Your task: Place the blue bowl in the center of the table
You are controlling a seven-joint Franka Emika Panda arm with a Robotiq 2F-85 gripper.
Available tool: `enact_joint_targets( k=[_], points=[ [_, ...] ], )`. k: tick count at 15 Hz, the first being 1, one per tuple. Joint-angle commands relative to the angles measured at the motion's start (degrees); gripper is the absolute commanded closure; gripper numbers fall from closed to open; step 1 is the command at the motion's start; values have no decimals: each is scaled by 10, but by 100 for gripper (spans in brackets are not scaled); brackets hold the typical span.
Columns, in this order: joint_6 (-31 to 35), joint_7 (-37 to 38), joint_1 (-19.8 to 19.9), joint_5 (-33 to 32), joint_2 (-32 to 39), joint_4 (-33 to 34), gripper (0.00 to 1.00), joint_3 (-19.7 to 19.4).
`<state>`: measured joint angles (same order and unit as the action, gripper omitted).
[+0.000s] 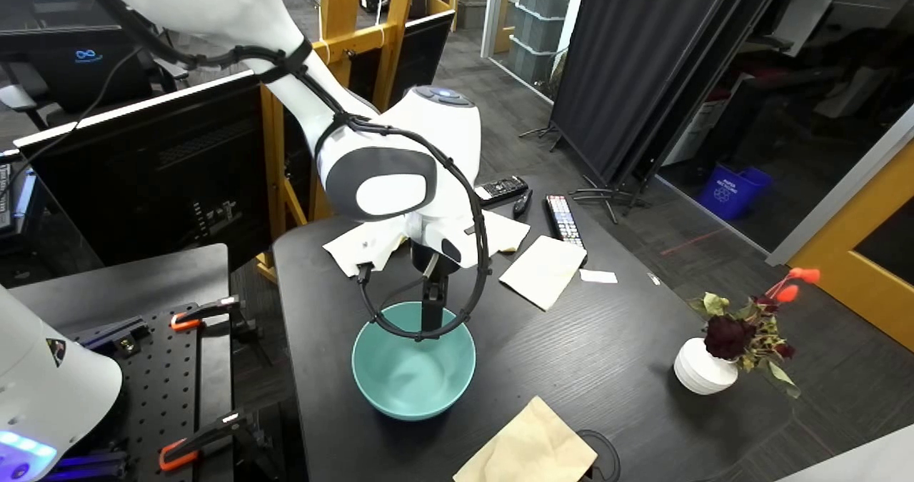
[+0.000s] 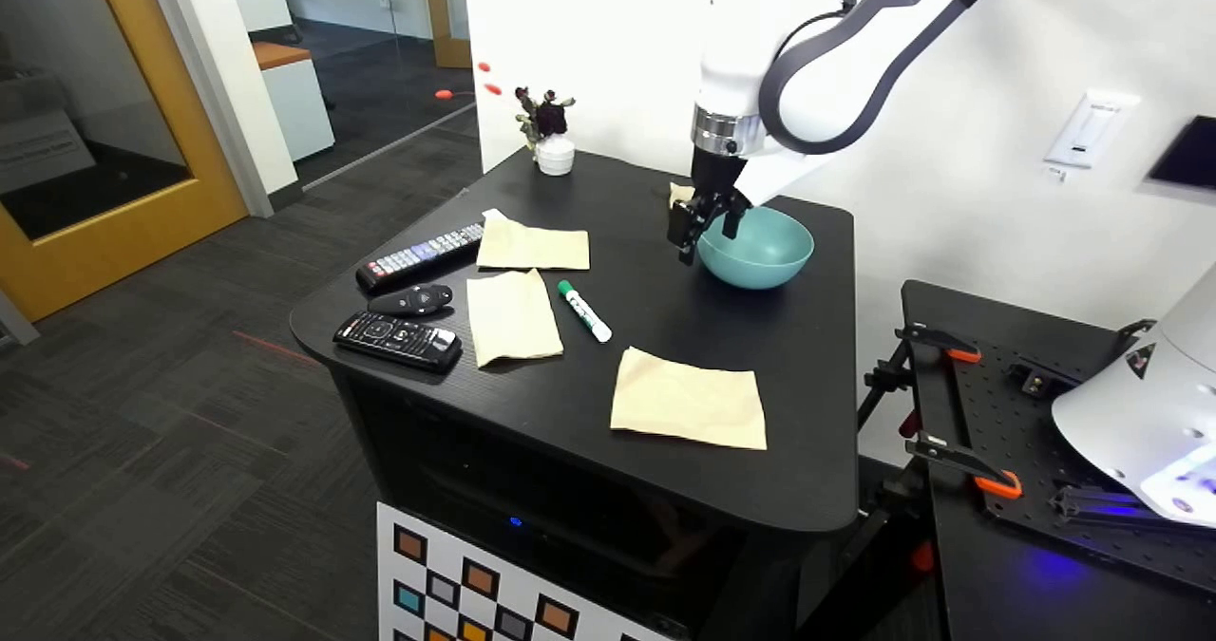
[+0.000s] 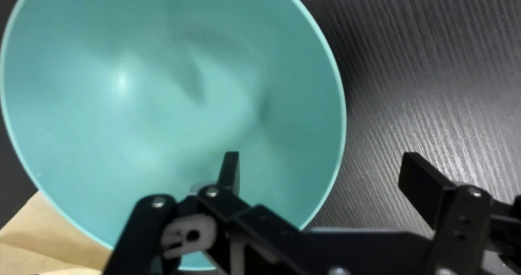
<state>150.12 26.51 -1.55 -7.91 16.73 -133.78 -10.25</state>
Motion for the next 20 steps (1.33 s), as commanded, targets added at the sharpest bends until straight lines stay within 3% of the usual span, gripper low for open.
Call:
enact_joint_targets(
  k=[1,18,19,20],
  points=[
    [-3,-1,-2,1,0,1,0,-1],
    [3,8,-10,-19,1,-3,0,-10],
    [6,16,-13,-25,1,-4,25,-13],
    [6,15,-13,-28,1,-4,26,-13]
  ],
)
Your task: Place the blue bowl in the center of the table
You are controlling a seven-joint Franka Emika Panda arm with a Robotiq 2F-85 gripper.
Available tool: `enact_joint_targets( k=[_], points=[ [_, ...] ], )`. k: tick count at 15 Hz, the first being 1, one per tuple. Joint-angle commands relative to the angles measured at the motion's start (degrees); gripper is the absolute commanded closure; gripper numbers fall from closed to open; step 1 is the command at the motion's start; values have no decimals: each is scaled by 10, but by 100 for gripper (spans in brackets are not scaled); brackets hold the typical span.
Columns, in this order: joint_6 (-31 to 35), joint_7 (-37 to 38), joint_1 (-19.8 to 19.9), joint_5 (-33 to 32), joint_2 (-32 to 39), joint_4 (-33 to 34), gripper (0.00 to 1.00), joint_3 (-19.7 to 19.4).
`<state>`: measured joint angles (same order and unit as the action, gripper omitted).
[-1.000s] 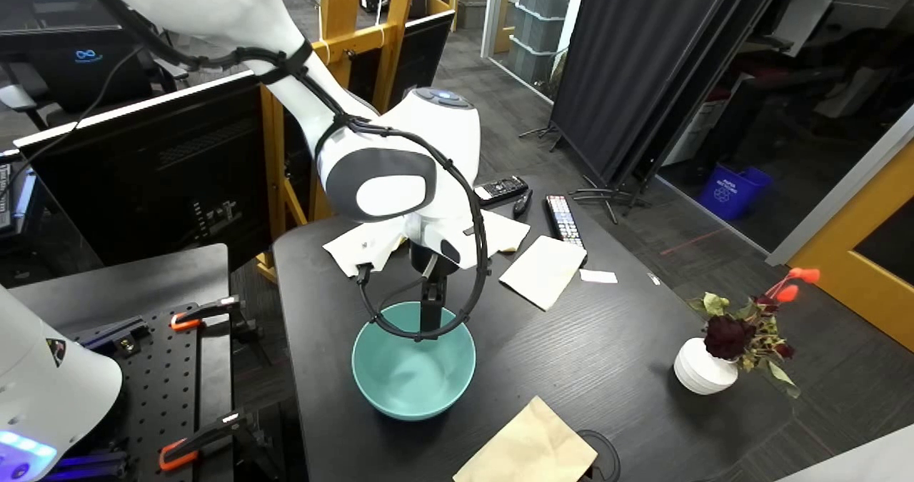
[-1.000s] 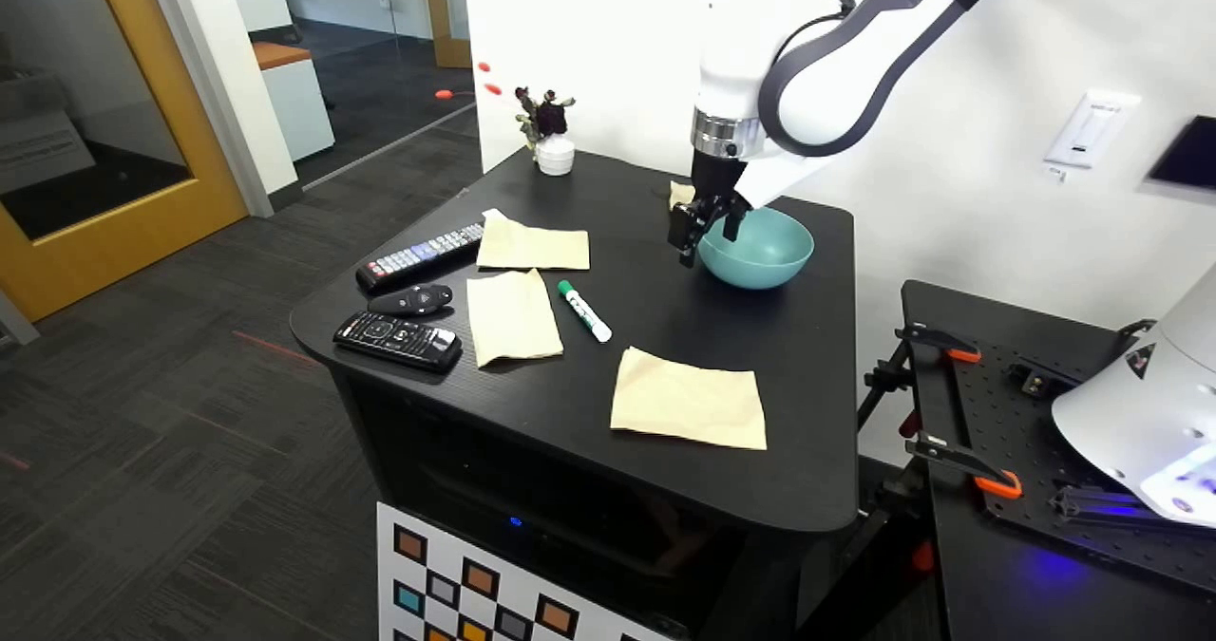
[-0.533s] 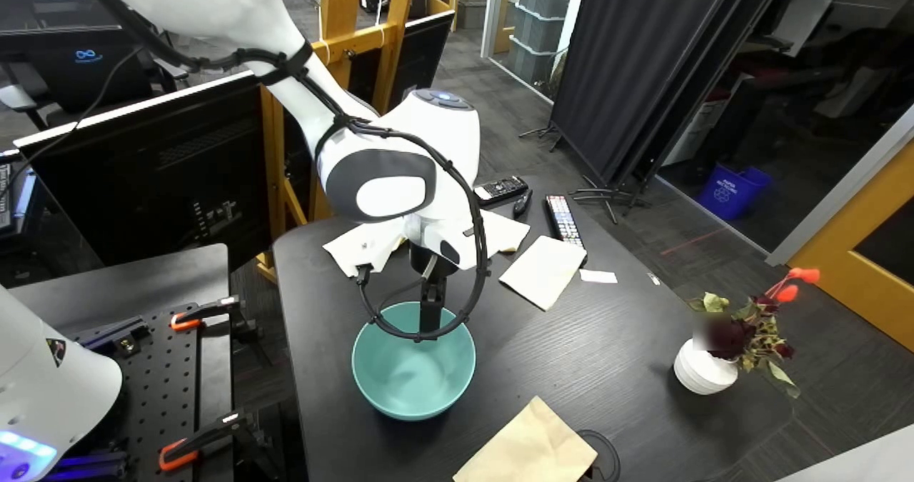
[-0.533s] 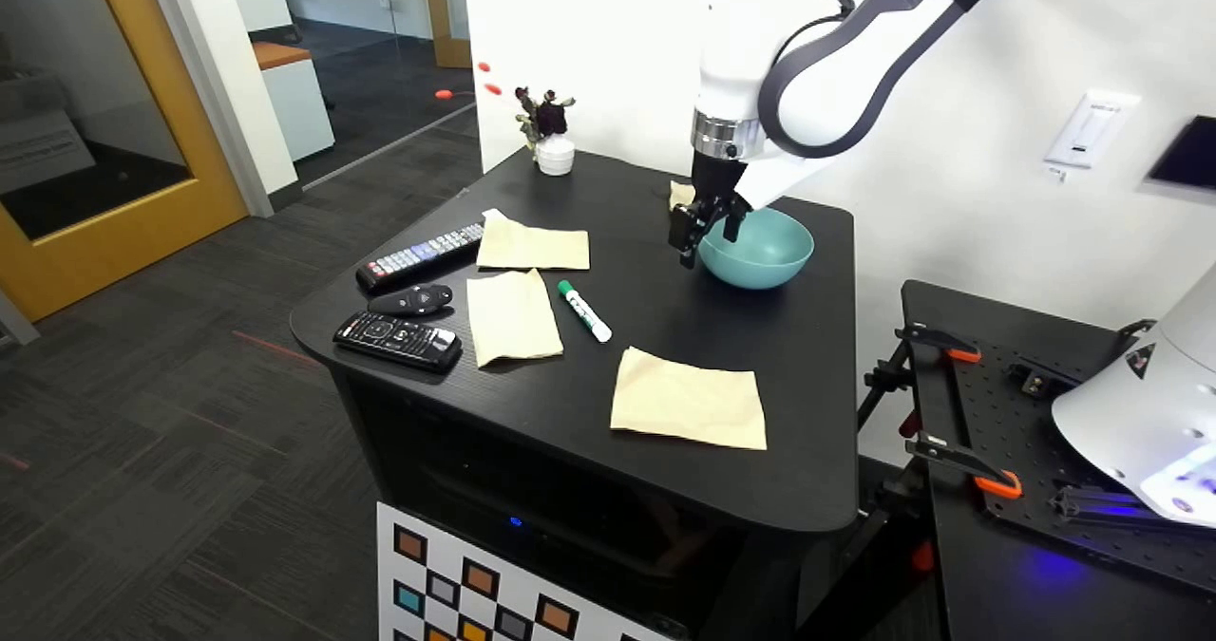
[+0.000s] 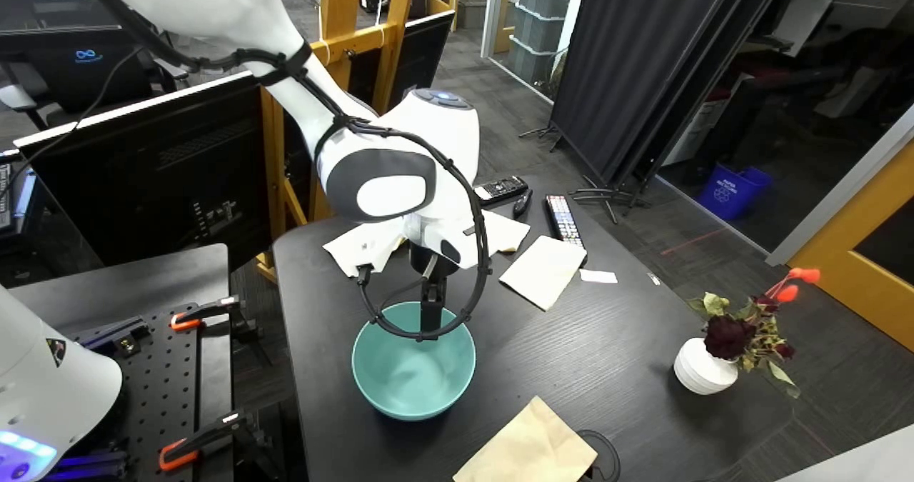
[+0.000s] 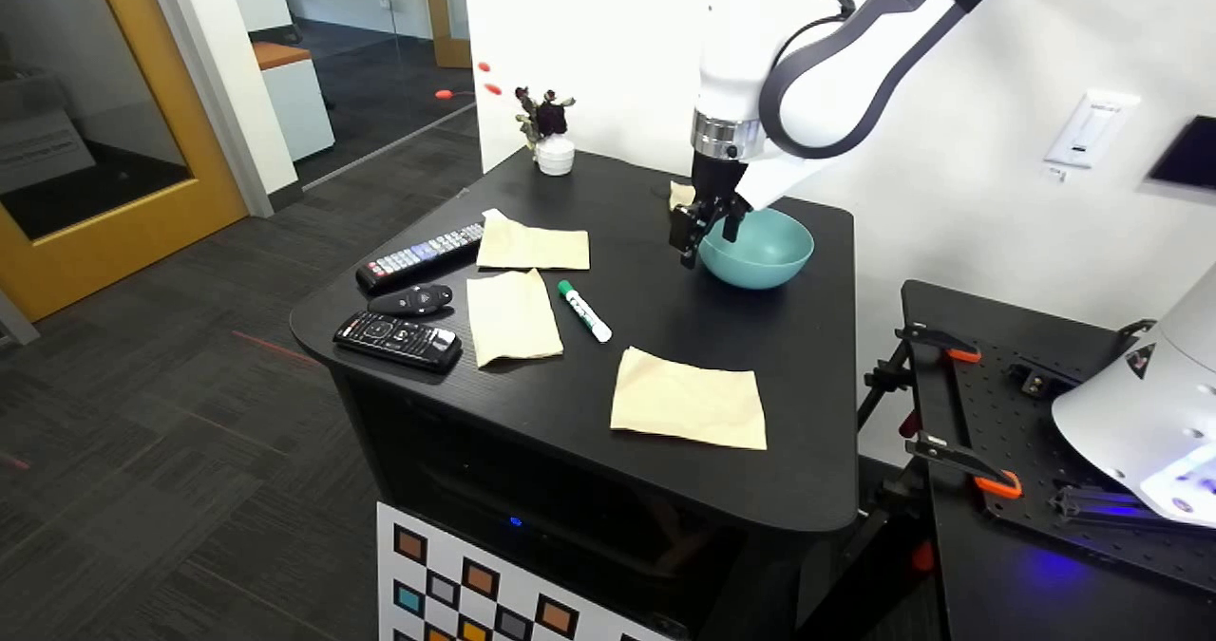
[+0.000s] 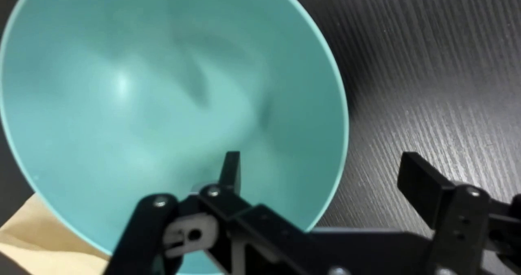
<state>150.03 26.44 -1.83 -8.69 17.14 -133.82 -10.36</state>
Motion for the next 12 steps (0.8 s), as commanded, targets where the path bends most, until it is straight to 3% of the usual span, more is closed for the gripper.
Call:
enact_joint_targets(
  k=[1,9,12],
  points=[
    [6,15,-10,-19,-3,-4,32,-11],
    [8,19,-13,-25,-5,-4,95,-13],
    [6,24,-15,-35,-5,-2,100,-15]
  ],
)
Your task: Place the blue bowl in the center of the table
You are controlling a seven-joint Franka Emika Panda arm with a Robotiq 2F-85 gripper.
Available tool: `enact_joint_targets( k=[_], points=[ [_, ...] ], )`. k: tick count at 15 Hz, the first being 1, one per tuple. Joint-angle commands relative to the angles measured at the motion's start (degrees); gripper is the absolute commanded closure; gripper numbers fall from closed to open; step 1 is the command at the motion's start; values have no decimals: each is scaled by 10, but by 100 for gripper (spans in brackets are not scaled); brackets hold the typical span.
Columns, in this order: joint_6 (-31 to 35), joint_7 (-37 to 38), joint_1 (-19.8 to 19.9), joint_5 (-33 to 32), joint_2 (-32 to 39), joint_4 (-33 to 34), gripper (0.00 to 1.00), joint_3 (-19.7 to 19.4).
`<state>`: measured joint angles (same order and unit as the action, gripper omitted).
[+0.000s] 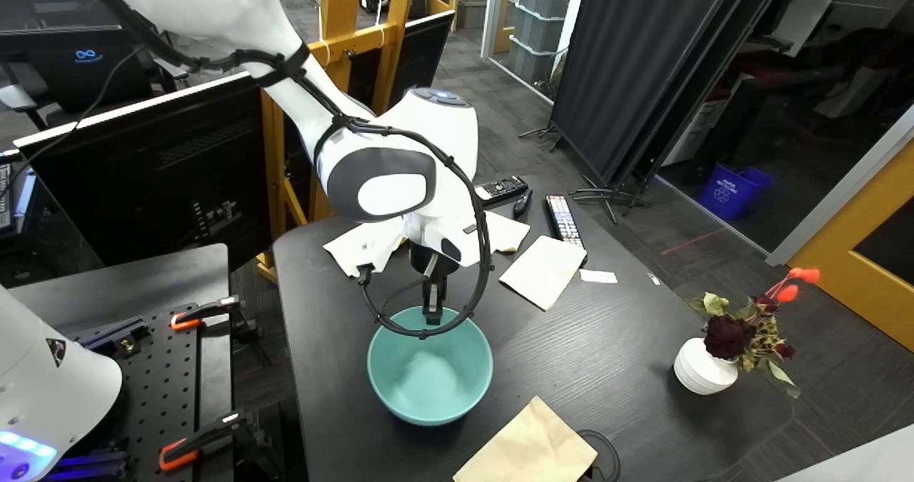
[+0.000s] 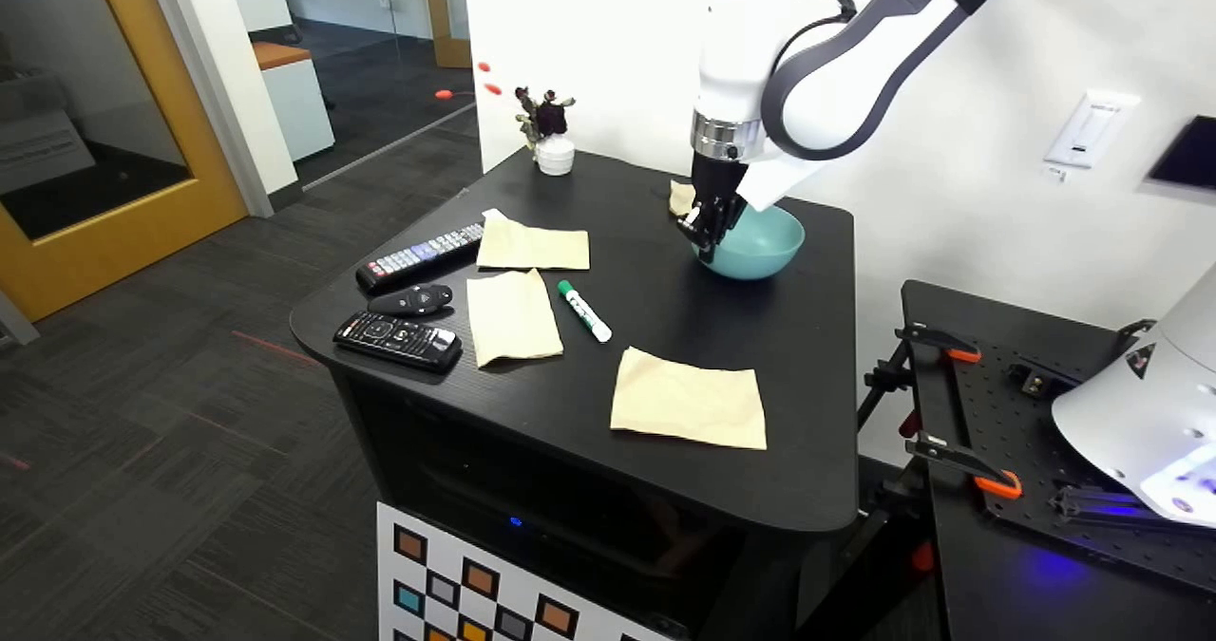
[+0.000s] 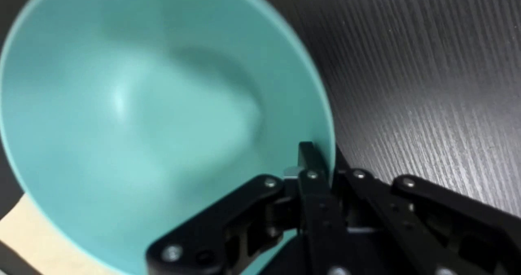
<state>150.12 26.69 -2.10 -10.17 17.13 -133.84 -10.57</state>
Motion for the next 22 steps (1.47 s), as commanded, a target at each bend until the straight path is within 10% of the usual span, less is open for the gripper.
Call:
enact_joint_targets(
  k=[1,22],
  points=[
    [4,23,-14,-26,-5,1,100,-13],
    [-48,8,-109,-53,93,185,99,32]
  ],
)
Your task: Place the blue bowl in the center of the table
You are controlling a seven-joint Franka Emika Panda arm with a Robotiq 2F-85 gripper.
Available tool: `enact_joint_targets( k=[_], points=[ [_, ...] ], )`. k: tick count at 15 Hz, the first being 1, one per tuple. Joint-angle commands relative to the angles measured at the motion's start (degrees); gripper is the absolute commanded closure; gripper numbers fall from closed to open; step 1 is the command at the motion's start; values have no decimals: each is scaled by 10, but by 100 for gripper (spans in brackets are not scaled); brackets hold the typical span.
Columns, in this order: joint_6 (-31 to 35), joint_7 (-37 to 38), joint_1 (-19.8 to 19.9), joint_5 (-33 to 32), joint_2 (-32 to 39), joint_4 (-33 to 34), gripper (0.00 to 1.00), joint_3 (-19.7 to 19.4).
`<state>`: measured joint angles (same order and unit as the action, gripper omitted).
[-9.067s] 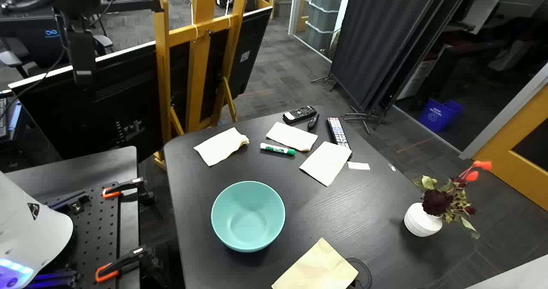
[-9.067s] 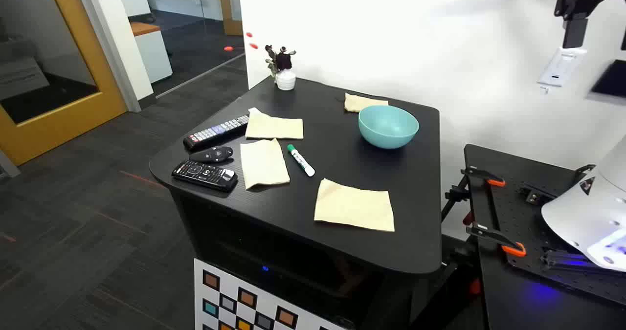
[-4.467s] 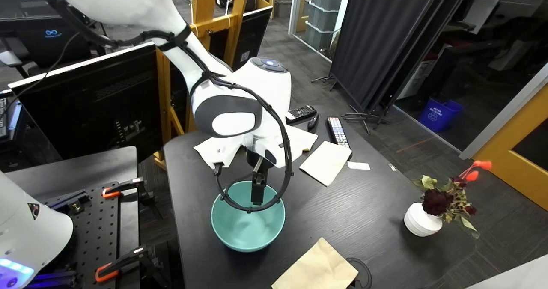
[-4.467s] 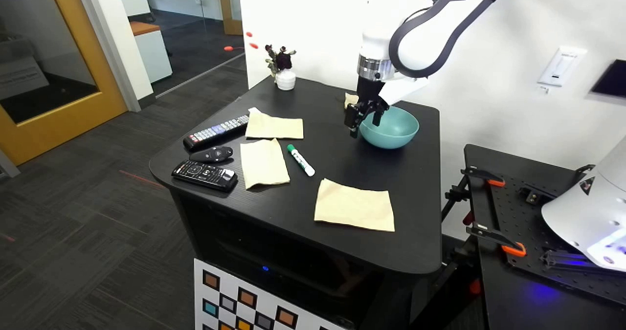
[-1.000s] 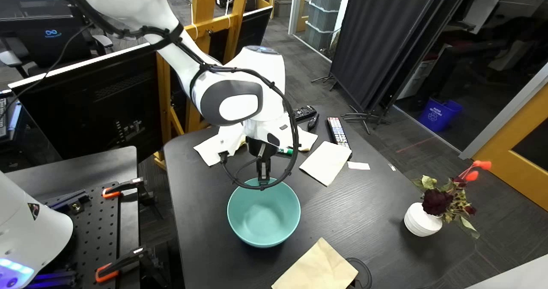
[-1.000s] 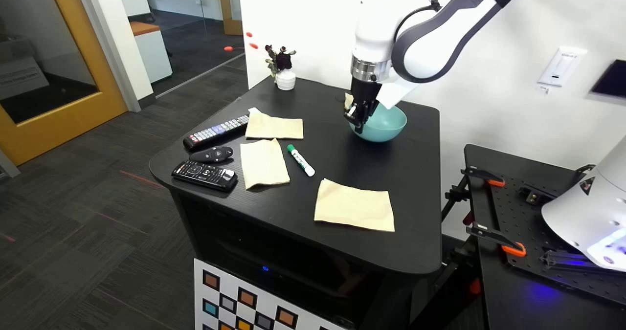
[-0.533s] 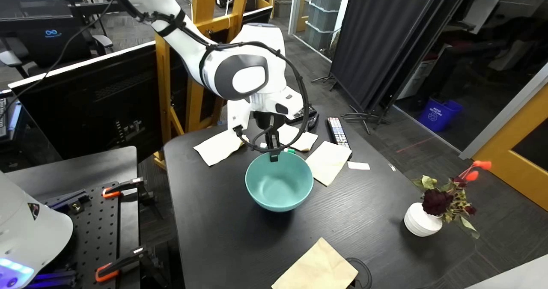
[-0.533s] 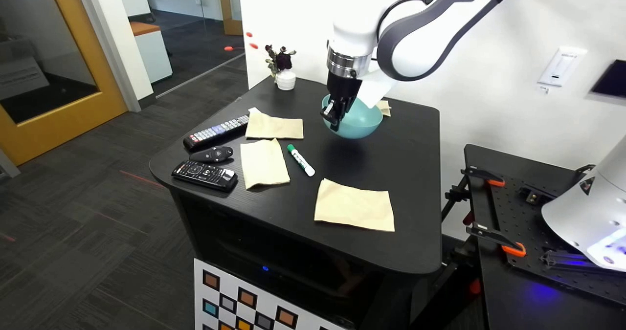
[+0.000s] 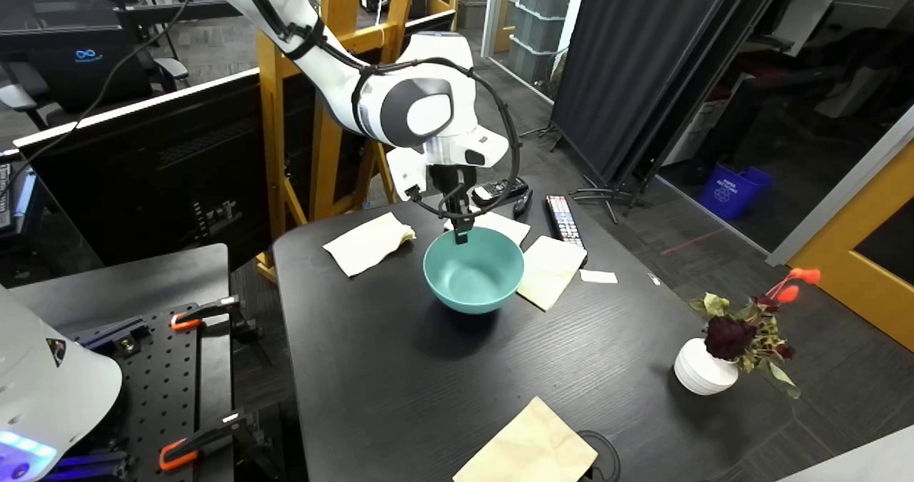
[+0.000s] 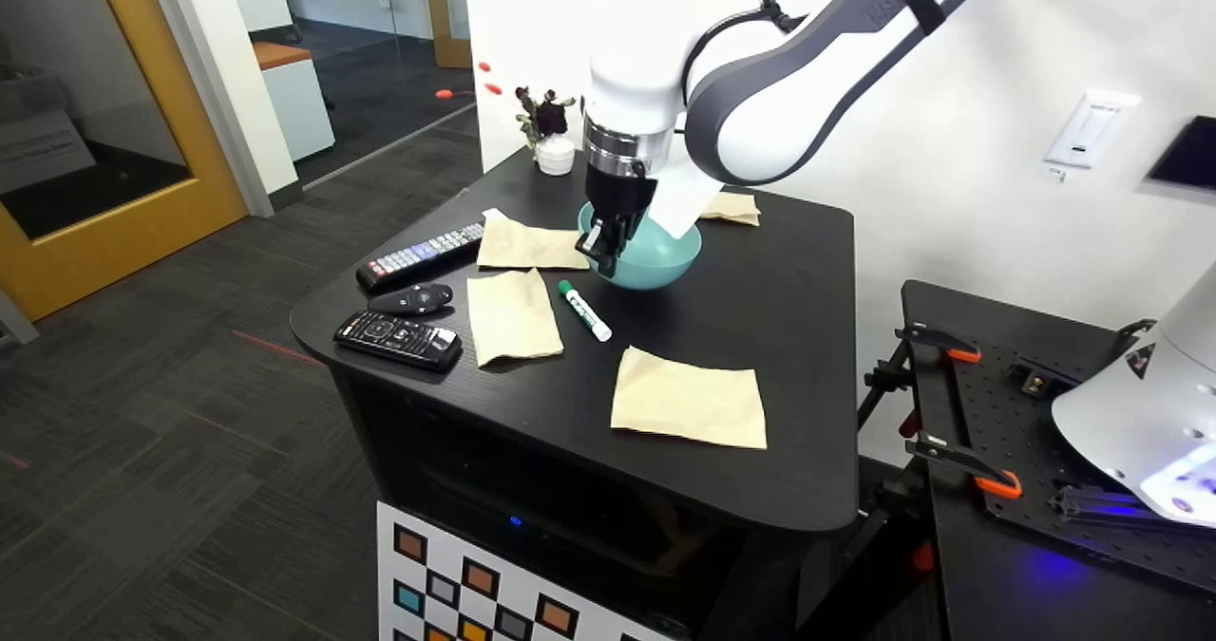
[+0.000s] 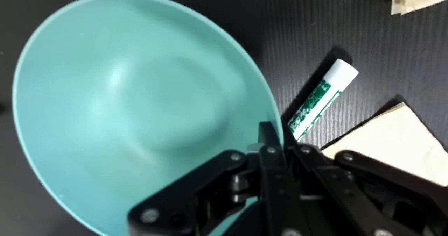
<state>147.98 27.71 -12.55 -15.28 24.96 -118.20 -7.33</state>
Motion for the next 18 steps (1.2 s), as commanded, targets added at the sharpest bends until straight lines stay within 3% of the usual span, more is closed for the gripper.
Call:
enact_joint_targets(
  k=[1,13,15,18],
  points=[
    [-29,-2,-5,-1,17,31,99,-1],
    [-24,20,-15,-14,20,20,99,-25],
    [-25,21,-16,-14,19,20,69,-26],
    [-23,24,-18,-15,12,15,49,-28]
  ],
)
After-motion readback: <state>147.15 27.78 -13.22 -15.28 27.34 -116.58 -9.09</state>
